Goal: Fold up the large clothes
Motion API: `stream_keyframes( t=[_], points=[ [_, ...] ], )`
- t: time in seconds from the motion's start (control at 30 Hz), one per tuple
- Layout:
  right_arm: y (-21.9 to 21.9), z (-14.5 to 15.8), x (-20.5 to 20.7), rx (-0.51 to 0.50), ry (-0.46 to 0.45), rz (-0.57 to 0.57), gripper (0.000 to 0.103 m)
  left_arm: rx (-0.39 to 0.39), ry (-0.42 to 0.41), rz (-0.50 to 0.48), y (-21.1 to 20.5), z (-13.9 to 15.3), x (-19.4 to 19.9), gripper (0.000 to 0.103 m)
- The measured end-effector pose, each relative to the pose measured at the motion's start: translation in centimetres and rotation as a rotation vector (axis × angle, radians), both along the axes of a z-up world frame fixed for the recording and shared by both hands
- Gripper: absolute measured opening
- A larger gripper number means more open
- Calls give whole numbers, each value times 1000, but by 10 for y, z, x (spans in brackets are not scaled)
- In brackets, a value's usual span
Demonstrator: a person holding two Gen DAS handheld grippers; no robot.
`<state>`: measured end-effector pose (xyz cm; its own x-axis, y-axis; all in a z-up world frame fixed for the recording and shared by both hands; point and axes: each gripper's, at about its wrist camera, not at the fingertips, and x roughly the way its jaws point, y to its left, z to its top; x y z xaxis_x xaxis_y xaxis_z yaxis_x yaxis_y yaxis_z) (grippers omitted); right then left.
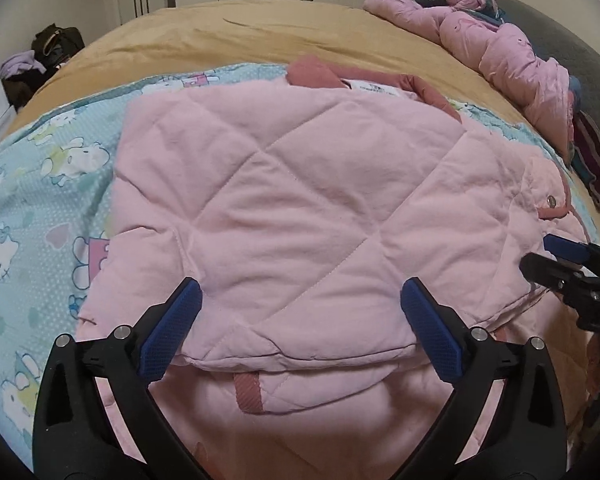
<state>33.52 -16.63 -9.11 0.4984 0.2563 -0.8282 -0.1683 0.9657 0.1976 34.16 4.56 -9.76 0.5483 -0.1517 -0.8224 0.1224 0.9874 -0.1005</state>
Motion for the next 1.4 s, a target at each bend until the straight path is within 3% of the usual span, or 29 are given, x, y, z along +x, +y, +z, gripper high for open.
stream_keyframes(
  t=[0.1,0.3,0.57,1.0,1.4],
  points=[
    [-6,9,-5,35,-21,5,91,-5,-11,8,-2,12,-9,94],
    [-29,58,-35,113,-131,-38,98,-16,-27,-2,-6,36,-23,94],
    [-38,102,-71,114,-203,-55,99,-52,-64,1,-8,74,-48,94],
    [-42,133,-120,104,-267,-57,99,-62,-129,-7,-10,121,-89,94],
    [-39,153,-157,111,-305,-33,99,-92,-166,-21,-11,144,-124,94]
  ],
)
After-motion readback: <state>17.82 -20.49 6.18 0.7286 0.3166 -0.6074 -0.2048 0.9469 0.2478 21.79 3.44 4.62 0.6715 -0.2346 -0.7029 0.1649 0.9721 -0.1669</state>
